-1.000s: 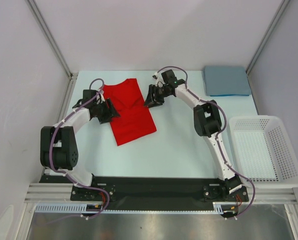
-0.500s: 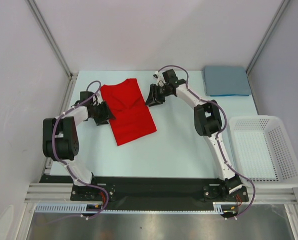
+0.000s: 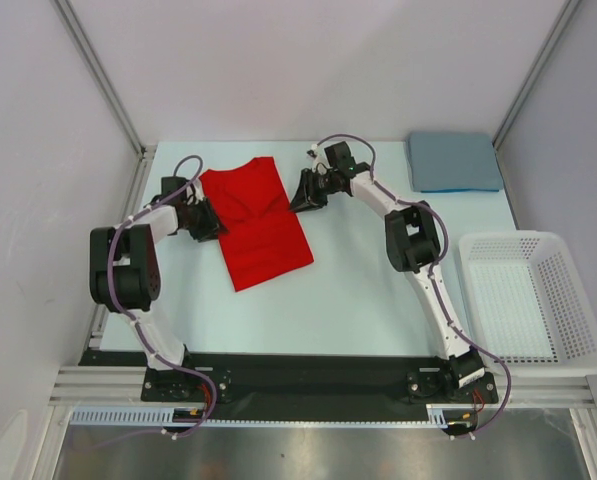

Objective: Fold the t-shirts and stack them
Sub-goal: Fold the tshirt

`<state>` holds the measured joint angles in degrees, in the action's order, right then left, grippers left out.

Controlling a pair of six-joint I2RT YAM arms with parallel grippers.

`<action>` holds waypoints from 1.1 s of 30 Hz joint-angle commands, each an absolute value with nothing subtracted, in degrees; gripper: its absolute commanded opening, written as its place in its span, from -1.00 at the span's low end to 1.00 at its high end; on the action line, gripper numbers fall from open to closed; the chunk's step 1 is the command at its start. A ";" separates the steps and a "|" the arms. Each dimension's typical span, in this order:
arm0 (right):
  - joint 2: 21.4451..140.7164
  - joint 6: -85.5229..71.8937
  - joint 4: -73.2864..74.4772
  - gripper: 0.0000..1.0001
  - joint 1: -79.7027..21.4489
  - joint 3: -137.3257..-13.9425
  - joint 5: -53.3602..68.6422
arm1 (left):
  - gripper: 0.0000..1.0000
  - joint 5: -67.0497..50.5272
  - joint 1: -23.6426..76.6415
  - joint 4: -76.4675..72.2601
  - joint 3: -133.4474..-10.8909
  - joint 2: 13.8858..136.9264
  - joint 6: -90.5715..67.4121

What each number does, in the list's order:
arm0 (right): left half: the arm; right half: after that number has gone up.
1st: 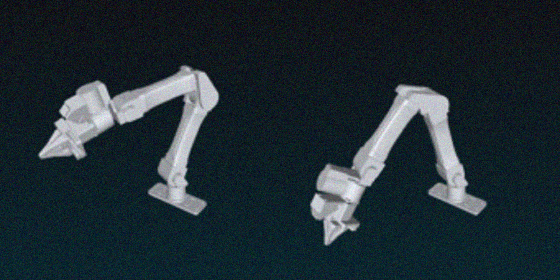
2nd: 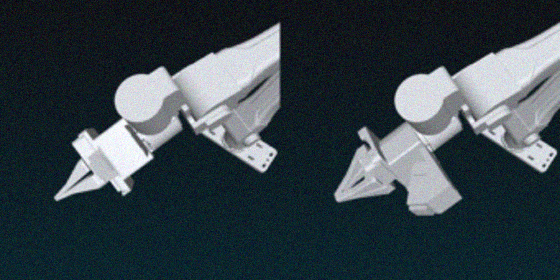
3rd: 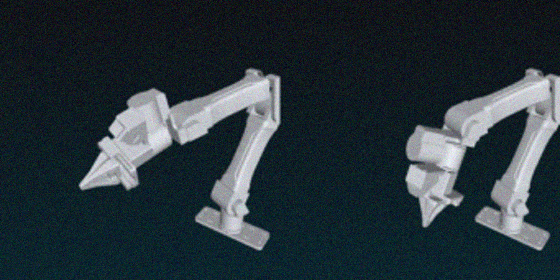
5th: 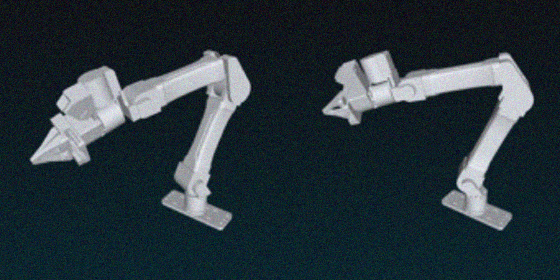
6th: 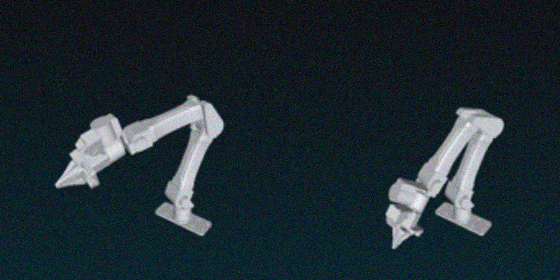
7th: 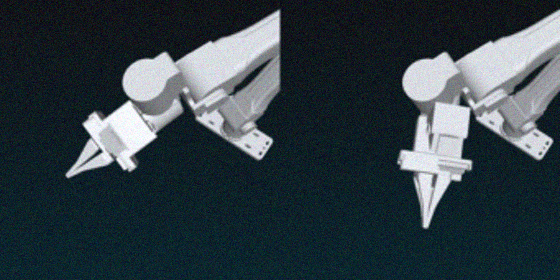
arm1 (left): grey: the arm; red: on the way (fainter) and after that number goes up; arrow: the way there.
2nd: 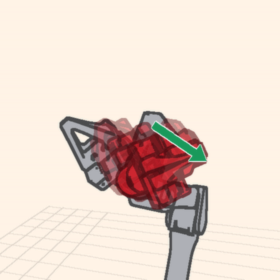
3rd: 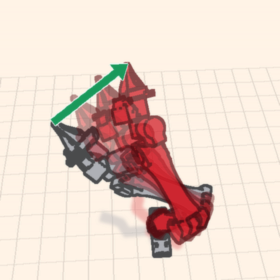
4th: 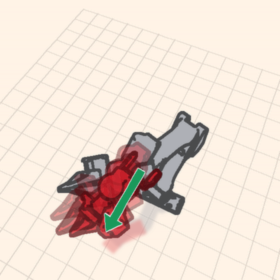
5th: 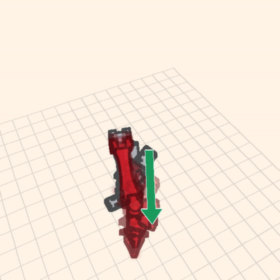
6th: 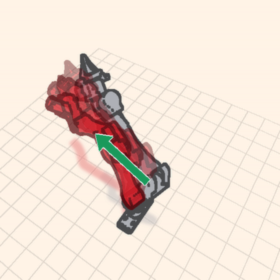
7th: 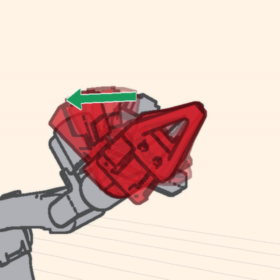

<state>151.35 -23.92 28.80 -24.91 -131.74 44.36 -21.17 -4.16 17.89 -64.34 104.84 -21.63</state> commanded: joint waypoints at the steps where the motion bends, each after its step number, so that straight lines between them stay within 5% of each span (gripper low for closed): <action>1: 153.19 -25.93 26.80 -0.35 -24.96 -136.49 45.44 | -0.29 -20.75 -4.83 16.78 -67.76 107.31 -21.10; 7: 149.87 -30.06 30.14 -0.28 -22.59 -138.61 43.86 | 0.27 -9.16 -4.13 22.05 -69.96 100.41 -19.25; 8: 148.81 -29.62 32.06 -0.26 -21.89 -138.17 43.77 | 0.50 -5.57 -3.61 23.19 -70.40 98.89 -18.38; 12: 142.31 -26.28 36.64 -0.19 -20.92 -132.90 44.29 | 0.54 -4.30 -2.55 26.72 -71.10 91.07 -18.01; 16: 135.10 -25.05 35.87 -0.21 -21.88 -122.02 47.02 | 0.11 -18.95 1.39 20.50 -68.56 88.85 -22.92; 20: 129.21 -26.27 31.48 -0.58 -23.55 -111.37 50.87 | -0.51 -34.87 5.79 5.92 -64.70 94.72 -31.45; 27: 125.16 -27.41 27.43 -0.86 -25.84 -100.21 54.04 | -0.85 -45.09 13.44 -11.32 -68.98 112.29 -41.57; 33: 124.89 -28.57 23.82 -0.88 -27.60 -94.40 57.48 | -0.89 -40.35 13.71 -5.55 -72.41 119.52 -42.80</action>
